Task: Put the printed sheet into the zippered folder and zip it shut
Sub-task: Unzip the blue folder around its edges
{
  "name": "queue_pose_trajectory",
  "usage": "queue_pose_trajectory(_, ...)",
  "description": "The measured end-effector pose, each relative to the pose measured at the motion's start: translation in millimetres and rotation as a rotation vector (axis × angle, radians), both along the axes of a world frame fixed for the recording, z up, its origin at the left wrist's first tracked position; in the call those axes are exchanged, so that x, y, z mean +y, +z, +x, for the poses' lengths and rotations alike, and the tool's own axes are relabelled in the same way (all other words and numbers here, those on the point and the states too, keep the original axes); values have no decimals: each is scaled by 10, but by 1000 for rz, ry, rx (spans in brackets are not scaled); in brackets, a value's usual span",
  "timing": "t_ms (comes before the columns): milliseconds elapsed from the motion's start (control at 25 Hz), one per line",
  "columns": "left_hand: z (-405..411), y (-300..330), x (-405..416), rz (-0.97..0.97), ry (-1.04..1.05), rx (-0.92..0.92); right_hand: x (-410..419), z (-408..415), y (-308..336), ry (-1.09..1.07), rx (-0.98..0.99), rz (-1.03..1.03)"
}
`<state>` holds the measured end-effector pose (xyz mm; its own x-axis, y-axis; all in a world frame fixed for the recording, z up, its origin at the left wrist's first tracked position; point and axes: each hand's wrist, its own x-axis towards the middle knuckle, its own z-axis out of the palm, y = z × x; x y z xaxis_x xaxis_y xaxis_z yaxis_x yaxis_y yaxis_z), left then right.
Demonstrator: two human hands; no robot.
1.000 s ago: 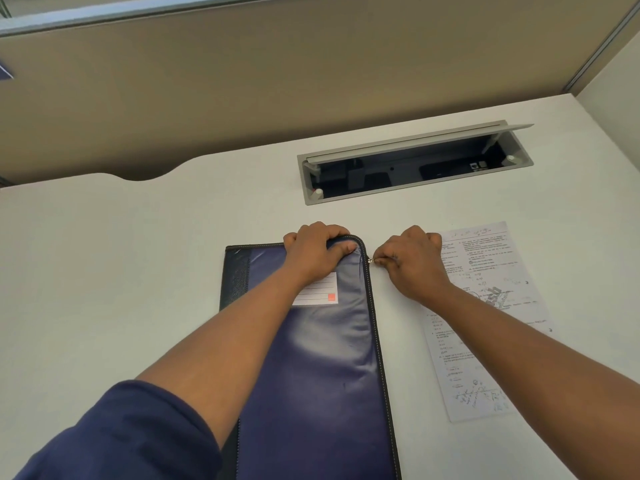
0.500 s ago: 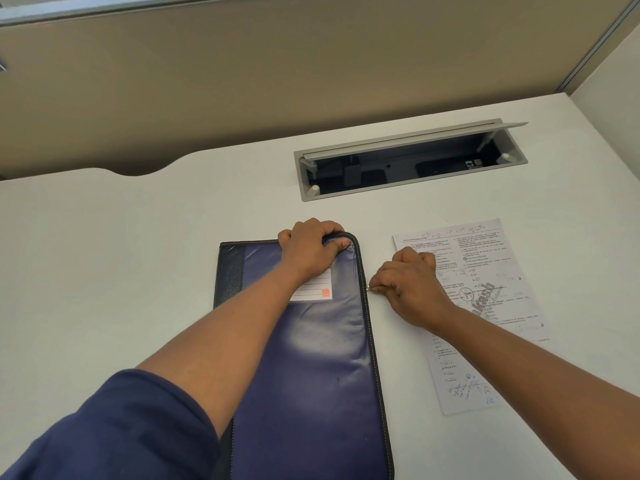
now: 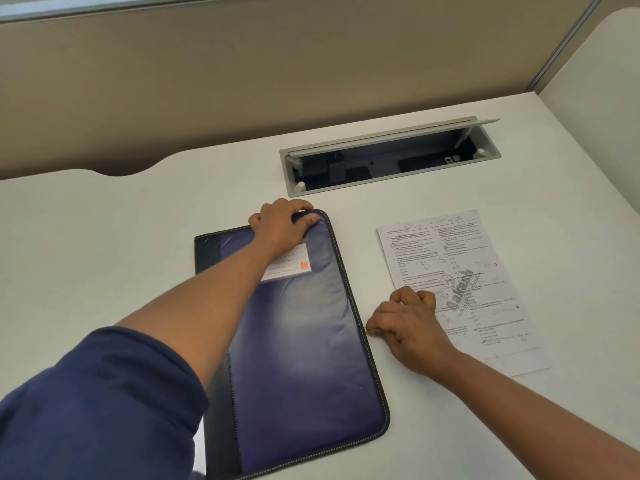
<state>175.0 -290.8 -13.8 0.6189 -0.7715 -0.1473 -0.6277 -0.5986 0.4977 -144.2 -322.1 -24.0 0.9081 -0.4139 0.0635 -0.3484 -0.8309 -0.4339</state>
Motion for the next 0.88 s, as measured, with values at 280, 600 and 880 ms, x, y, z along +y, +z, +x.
queue_pose_trajectory(280,-807,156,549,27,-601,-117,141,-70,19,-90,-30,-6)
queue_pose_trajectory(600,-1246,370,672,293,-787,-170,223,-47,84,-187,-9,53)
queue_pose_trajectory(880,-1338,454,568,335,-792,-158,213,-228,128,-67,70,71)
